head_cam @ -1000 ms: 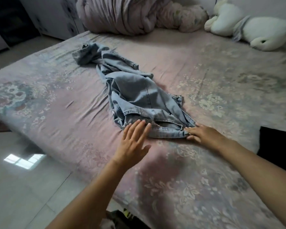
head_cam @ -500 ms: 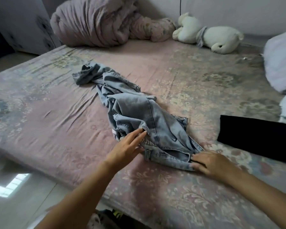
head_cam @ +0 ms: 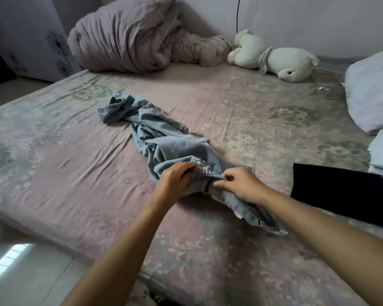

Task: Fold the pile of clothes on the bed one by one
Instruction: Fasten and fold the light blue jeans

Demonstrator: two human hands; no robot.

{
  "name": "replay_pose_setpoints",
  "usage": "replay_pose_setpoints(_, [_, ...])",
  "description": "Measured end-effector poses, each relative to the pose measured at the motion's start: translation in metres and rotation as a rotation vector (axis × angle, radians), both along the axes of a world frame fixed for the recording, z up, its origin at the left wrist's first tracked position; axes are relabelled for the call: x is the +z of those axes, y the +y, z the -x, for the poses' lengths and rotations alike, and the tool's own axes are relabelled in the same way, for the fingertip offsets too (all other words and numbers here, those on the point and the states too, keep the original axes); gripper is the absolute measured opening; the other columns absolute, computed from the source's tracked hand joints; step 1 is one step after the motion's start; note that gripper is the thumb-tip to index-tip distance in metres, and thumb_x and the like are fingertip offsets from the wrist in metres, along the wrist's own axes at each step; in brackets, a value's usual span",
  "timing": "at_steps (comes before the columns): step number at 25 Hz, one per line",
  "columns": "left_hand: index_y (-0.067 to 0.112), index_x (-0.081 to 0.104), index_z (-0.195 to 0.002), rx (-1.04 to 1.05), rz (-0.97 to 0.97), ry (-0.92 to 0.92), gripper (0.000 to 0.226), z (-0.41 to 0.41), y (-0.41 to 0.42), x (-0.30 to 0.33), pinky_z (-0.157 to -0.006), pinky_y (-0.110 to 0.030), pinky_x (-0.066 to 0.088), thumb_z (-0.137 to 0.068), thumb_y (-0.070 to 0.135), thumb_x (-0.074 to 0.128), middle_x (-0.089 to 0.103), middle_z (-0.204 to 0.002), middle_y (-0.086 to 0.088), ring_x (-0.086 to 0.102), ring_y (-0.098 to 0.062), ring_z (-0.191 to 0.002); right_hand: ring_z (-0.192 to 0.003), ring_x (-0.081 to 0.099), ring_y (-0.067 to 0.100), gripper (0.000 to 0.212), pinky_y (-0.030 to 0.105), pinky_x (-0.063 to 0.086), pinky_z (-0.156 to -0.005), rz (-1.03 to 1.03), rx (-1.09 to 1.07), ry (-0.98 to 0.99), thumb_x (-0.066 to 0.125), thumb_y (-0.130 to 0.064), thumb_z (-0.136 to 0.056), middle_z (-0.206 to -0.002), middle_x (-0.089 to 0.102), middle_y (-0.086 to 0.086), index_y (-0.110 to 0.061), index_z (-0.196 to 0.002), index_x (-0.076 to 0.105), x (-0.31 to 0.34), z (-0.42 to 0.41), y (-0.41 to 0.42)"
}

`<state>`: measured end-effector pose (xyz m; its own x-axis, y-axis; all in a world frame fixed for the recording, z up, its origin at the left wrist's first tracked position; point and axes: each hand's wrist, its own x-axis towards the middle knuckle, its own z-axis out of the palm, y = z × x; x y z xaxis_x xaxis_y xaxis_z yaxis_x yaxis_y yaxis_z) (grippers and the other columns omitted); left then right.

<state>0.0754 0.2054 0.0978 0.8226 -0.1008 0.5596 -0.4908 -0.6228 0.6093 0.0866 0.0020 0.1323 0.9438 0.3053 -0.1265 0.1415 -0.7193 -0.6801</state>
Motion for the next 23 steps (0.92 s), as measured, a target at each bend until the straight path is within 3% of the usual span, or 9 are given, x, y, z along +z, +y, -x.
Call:
replay_pose_setpoints(3, [0.007,0.066,-0.110,0.073,0.217,0.108,0.029,-0.010,-0.006,0.039,-0.074,-0.009,0.047,-0.082,0.001,0.068,0.065,-0.087,0.005,0.058,0.001,-0.080,-0.056,0.044,0.013,0.030,0.028,0.035,-0.054,-0.215,-0.085,-0.027,0.070,-0.025,-0.085,-0.060,0.050,0.005,0.004,-0.076,0.064,0.067,-0.021,0.002])
replay_pose_setpoints(5, [0.008,0.061,-0.113,0.081,0.323,0.141,0.028,-0.015,-0.010,0.063,-0.072,-0.015,0.051,-0.086,0.002,0.065,0.066,-0.086,0.007,0.062,-0.001,-0.077,-0.057,0.052,0.013,0.023,0.026,0.044,-0.052,-0.393,-0.122,-0.008,0.066,-0.019,-0.088,-0.066,0.057,0.007,0.000,-0.075,0.063,0.115,-0.034,0.007])
replay_pose_setpoints(8, [0.012,0.058,-0.105,0.095,0.382,0.111,0.023,-0.010,-0.023,0.092,-0.066,-0.008,0.047,-0.085,0.009,0.068,0.063,-0.084,0.009,0.060,0.008,-0.075,-0.057,0.057,0.009,0.019,0.022,0.051,-0.051,-0.572,-0.150,-0.057,0.063,-0.015,-0.090,-0.070,0.059,0.007,-0.006,-0.074,0.059,0.185,-0.052,0.008])
replay_pose_setpoints(12, [0.024,0.054,-0.106,0.121,0.286,0.083,0.041,-0.014,-0.045,0.112,-0.075,-0.018,0.044,-0.074,0.021,0.080,0.052,-0.094,0.012,0.054,-0.012,-0.089,-0.054,0.059,0.008,0.018,0.023,0.054,-0.052,-0.679,-0.172,-0.196,0.063,-0.016,-0.090,-0.067,0.063,0.003,-0.011,-0.073,0.059,0.266,-0.062,0.000])
replay_pose_setpoints(16, [0.009,0.053,-0.124,0.310,0.212,-0.080,0.059,-0.038,-0.058,0.158,-0.089,-0.016,0.035,-0.073,0.021,0.080,0.050,-0.118,-0.001,0.045,-0.010,-0.105,-0.060,0.056,0.015,0.023,0.027,0.052,-0.057,-0.724,-0.187,-0.341,0.064,-0.018,-0.090,-0.068,0.059,0.006,-0.010,-0.070,0.056,0.340,-0.061,-0.015])
replay_pose_setpoints(19, [0.009,0.065,-0.098,0.376,0.156,-0.202,0.032,-0.053,-0.065,0.198,-0.083,-0.037,0.049,-0.072,0.023,0.079,0.058,-0.101,-0.008,0.055,-0.029,-0.095,-0.054,0.058,0.011,0.020,0.025,0.053,-0.054,-0.796,-0.203,-0.384,0.063,-0.017,-0.090,-0.065,0.061,0.003,-0.010,-0.072,0.058,0.379,-0.057,-0.032])
replay_pose_setpoints(20, [0.015,0.062,-0.079,0.350,0.127,-0.171,0.017,-0.054,-0.067,0.210,-0.073,-0.036,0.049,-0.075,0.025,0.076,0.057,-0.086,-0.003,0.057,-0.028,-0.084,-0.049,0.058,0.008,0.020,0.022,0.053,-0.049,-0.828,-0.218,-0.389,0.063,-0.016,-0.090,-0.061,0.062,0.000,-0.011,-0.071,0.058,0.387,-0.056,-0.036])
replay_pose_setpoints(21, [0.019,0.053,-0.067,0.310,0.107,-0.102,0.023,-0.052,-0.071,0.220,-0.065,-0.034,0.044,-0.079,0.025,0.072,0.053,-0.073,0.002,0.055,-0.026,-0.075,-0.046,0.058,0.007,0.022,0.021,0.052,-0.047,-0.856,-0.240,-0.390,0.063,-0.015,-0.090,-0.056,0.062,-0.002,-0.011,-0.069,0.058,0.392,-0.055,-0.041])
replay_pose_setpoints(23, [0.017,0.050,-0.069,0.251,0.132,-0.049,0.022,-0.052,-0.073,0.228,-0.060,-0.032,0.038,-0.084,0.019,0.066,0.053,-0.067,0.002,0.051,-0.024,-0.067,-0.050,0.059,0.010,0.025,0.024,0.055,-0.049,-0.893,-0.317,-0.373,0.064,-0.014,-0.089,-0.058,0.062,0.000,-0.011,-0.066,0.055,0.396,-0.057,-0.055])
